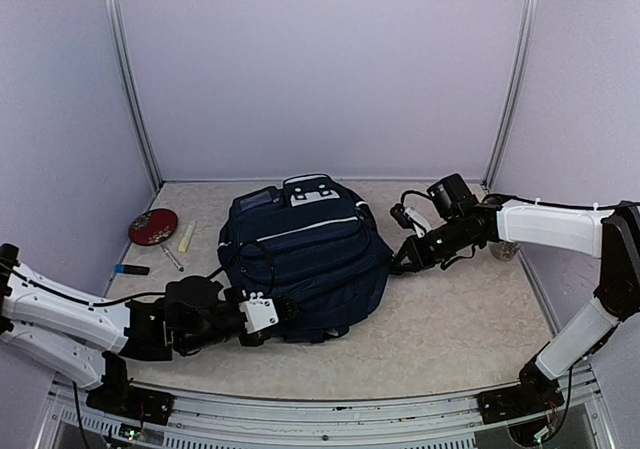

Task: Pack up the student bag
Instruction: Zip the student bag into the largest pocket of the bag.

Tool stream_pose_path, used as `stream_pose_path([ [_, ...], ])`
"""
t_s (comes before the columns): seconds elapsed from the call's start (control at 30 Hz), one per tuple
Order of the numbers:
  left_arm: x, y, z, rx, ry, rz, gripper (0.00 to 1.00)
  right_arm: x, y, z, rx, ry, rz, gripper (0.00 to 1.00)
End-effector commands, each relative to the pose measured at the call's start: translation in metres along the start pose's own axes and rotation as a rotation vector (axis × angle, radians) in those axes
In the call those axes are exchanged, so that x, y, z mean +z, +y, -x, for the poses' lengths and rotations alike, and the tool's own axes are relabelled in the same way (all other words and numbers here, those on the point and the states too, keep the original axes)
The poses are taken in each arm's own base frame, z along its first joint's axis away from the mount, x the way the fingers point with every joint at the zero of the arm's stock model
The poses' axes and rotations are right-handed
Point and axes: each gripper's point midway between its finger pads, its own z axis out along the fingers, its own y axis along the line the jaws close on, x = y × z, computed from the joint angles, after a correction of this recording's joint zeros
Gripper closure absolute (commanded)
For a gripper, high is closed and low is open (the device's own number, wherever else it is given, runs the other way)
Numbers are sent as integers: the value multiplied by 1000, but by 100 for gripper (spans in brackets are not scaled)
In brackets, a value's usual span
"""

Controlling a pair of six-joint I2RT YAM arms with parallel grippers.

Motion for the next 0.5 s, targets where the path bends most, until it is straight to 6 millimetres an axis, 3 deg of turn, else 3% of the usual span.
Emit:
stream_pose_path([
  [0.0, -20, 25, -16, -141, -14, 127, 100, -22, -52, 25, 65, -85, -196, 100],
  [0.03, -24, 42, -20, -202, -37, 182, 95, -21, -39, 25, 38, -86, -176, 100],
  [0.1, -29, 74, -40, -357, -24, 275, 53, -16, -12, 22, 6, -90, -116, 100],
  [0.17, -33, 100, -51, -507, -31, 331, 27, -10, 20, 19, -16, -95, -19, 100],
  [0.2, -34, 106, -49, -546, -59, 323, 18, -7, 36, 18, -30, -95, 23, 100],
  [0.27, -36, 99, -25, -553, -172, 214, 5, -3, 61, 17, -57, -96, 70, 100],
  [0.3, -40, 89, -6, -530, -254, 126, 2, -2, 70, 18, -70, -98, 82, 100],
  [0.37, -51, 64, 29, -453, -395, -26, 6, 0, 81, 19, -86, -97, 96, 100],
  [0.4, -50, 50, 39, -403, -399, -74, 12, 1, 85, 20, -90, -98, 101, 100],
  [0.47, -31, 26, 42, -275, -264, -78, 22, 3, 92, 21, -98, -97, 114, 100],
])
